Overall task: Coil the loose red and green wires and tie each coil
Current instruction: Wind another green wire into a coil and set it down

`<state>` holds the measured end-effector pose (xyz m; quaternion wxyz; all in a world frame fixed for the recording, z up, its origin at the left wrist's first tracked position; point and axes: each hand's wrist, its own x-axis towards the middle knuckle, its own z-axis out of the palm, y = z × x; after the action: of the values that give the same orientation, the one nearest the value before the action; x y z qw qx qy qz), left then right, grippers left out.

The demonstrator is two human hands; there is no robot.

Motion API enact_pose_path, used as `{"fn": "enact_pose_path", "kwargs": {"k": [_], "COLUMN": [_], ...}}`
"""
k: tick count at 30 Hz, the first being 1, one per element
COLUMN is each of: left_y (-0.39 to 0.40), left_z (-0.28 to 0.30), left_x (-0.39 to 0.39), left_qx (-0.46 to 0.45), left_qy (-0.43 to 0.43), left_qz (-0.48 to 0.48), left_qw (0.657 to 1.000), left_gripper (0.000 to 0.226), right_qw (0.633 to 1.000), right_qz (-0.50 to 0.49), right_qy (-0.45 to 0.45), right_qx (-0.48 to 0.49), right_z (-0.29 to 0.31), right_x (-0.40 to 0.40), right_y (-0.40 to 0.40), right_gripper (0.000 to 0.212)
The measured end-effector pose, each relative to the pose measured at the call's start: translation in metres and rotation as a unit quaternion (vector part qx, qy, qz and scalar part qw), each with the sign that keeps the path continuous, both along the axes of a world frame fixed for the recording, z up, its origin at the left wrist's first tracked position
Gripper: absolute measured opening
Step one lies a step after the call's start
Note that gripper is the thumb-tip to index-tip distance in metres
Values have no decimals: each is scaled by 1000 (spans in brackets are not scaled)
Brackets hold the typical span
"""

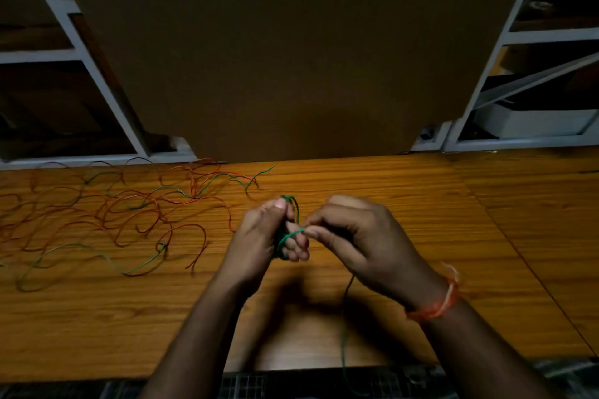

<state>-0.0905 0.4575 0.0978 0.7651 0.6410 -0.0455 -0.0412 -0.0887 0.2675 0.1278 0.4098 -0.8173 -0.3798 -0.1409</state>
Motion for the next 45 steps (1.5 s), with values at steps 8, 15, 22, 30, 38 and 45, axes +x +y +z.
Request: {"fn": "enact_pose_path", "kwargs": {"k": [8, 15, 22, 30, 38, 45], "left_y": [-4, 4, -1, 21, 58, 36], "left_z": [-4, 2, -2, -7, -2, -2], "left_x": [-3, -5, -8, -3, 1, -1], "left_qx": [-123, -226, -323, -436, -485, -392], "left_qy": [65, 80, 157, 142, 109, 92], "left_qz": [-81, -118, -130, -159, 33, 117], "left_qw": [987, 964, 924, 875, 867, 908], "left_gripper": [39, 27, 34, 30, 42, 32], "right_qw": [989, 973, 920, 889, 907, 986], "right_qz": [-23, -50, 3, -11, -181, -99], "right_qy": [93, 196, 325, 386, 338, 131], "right_qx": [117, 113, 219, 244, 176, 22], "right_z": [6, -30, -42, -64, -99, -59], "right_x": [26, 36, 18, 9, -12, -28], "right_y": [10, 15, 29, 5, -46, -30], "right_gripper": [12, 22, 39, 12, 12, 6]}}
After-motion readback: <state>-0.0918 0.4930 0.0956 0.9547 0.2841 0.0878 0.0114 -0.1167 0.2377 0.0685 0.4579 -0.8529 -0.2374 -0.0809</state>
